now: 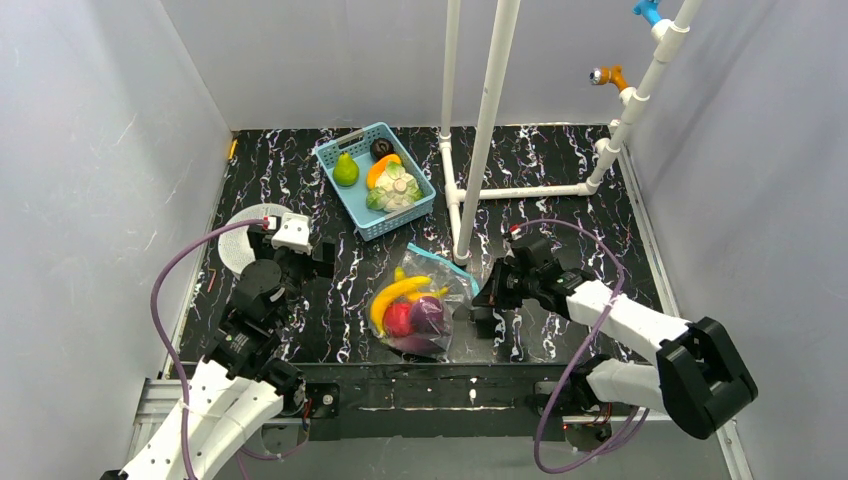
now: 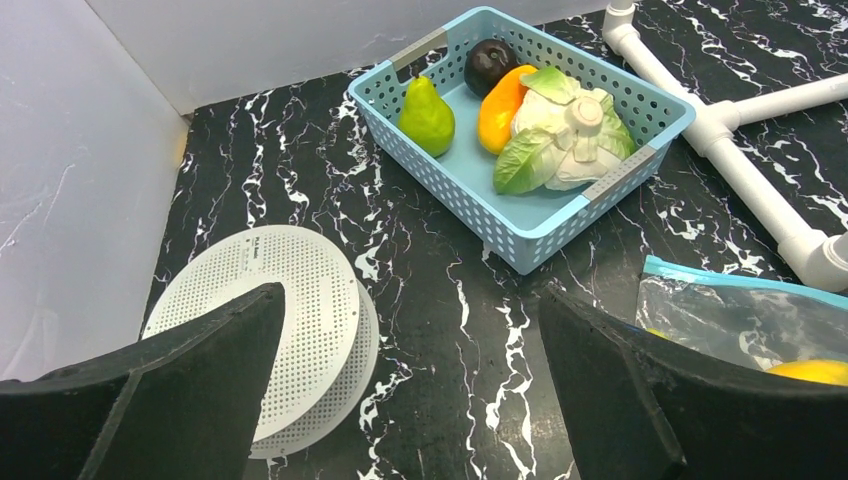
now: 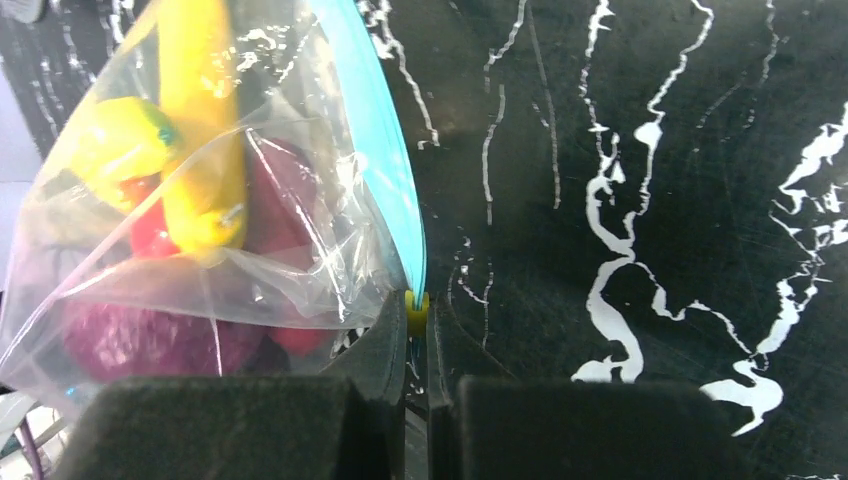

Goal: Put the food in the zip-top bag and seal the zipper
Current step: Place the zipper food storage bag at the center of the board, then reset both arms

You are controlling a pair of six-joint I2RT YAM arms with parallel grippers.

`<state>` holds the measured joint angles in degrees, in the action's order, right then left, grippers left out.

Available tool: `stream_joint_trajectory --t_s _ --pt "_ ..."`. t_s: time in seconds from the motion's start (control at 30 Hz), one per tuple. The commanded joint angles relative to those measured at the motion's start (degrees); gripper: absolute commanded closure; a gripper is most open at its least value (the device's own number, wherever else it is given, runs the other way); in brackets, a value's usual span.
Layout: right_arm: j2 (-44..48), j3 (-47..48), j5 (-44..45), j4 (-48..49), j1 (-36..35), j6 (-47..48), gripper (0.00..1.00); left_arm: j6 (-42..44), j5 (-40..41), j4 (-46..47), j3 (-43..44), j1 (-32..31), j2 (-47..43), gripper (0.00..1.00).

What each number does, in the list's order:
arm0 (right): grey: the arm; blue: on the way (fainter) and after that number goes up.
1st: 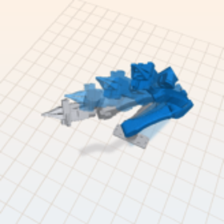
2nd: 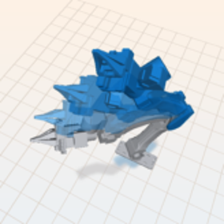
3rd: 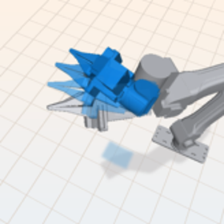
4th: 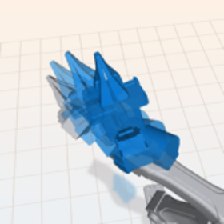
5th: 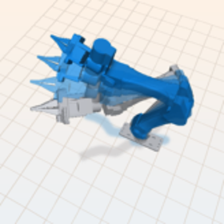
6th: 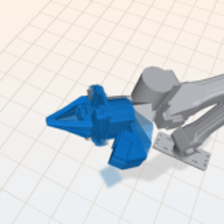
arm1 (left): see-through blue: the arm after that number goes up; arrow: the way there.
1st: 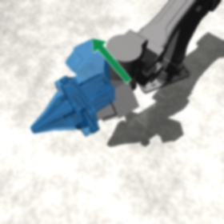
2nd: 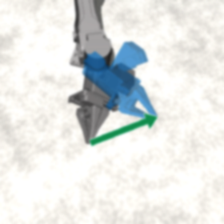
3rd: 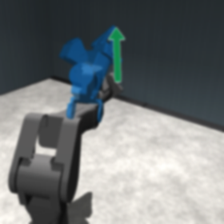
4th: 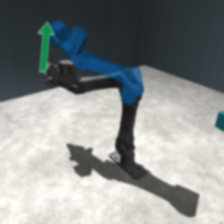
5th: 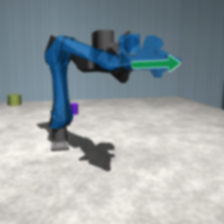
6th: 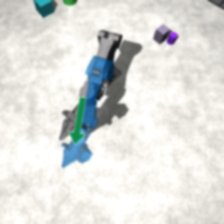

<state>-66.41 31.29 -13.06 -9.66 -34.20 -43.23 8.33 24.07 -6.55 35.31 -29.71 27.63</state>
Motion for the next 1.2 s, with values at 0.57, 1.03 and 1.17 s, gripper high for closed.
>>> stream_joint_trajectory --t_s 0.57,1.03,1.17 --pt "-2.2 11.6 18.4 -11.9 0.1 10.3 0.42 -0.6 0.2 0.1 0.4 0.4 -0.8 0.02" --pt "20.0 30.6 34.0 -28.8 0.1 25.6 0.02 -1.3 0.9 -5.1 13.6 0.4 0.1 0.02" --pt "25.7 35.9 35.5 -27.3 0.1 29.2 0.02 -0.2 -1.5 -5.7 20.7 0.4 -0.9 0.02"
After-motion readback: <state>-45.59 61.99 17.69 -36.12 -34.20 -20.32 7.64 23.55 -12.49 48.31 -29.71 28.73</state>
